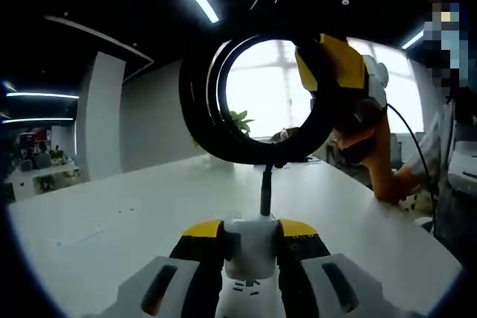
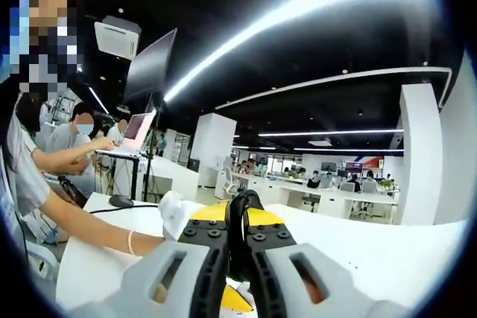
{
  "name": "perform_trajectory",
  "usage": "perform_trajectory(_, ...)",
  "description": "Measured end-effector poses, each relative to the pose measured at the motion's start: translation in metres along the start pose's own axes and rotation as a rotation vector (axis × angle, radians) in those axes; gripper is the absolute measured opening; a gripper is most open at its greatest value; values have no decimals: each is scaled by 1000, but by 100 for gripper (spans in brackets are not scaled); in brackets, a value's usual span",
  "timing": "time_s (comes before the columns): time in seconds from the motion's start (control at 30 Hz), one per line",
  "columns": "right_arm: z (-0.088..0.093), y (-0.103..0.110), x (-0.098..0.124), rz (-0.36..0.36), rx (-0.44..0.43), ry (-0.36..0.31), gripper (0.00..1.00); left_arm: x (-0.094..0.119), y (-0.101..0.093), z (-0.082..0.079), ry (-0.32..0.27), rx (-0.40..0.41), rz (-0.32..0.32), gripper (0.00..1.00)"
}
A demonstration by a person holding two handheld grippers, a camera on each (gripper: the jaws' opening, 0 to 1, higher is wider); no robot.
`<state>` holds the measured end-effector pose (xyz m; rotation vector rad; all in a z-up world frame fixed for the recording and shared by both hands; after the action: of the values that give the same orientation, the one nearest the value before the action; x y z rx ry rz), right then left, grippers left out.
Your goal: Straighten the power strip on the desk, plug the charger into it
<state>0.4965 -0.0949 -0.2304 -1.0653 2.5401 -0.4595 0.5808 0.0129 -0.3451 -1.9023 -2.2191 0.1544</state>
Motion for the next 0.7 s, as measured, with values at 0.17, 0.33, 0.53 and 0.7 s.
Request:
perform_trajectory(0.17, 0, 2, 0, -3, 5, 3, 4, 1, 1, 0, 0, -15, 4, 26)
perform_trajectory(0.33, -1, 4, 0, -5, 11, 6, 4, 1, 1, 1, 2, -25, 12, 26)
perform_trajectory(0.53, 0, 6, -1, -10, 15, 15, 4, 1, 0, 4, 7, -47, 16, 26)
perform_trajectory(0.7, 0, 7, -1, -12, 17, 19, 4, 3, 3, 4, 11, -59, 3, 26)
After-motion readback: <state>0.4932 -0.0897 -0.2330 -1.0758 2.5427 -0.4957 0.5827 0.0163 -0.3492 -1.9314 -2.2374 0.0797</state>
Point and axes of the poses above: the point that each gripper's makers call its tool centre point, and the gripper's own axes: x roughly backward along the fingers, y roughly to its left, z roughly out of its underside, the point moved 8 cm from there along x, roughly backward along the fingers, and after that the axes turned 12 degrees about x, right-handed, at the moved point
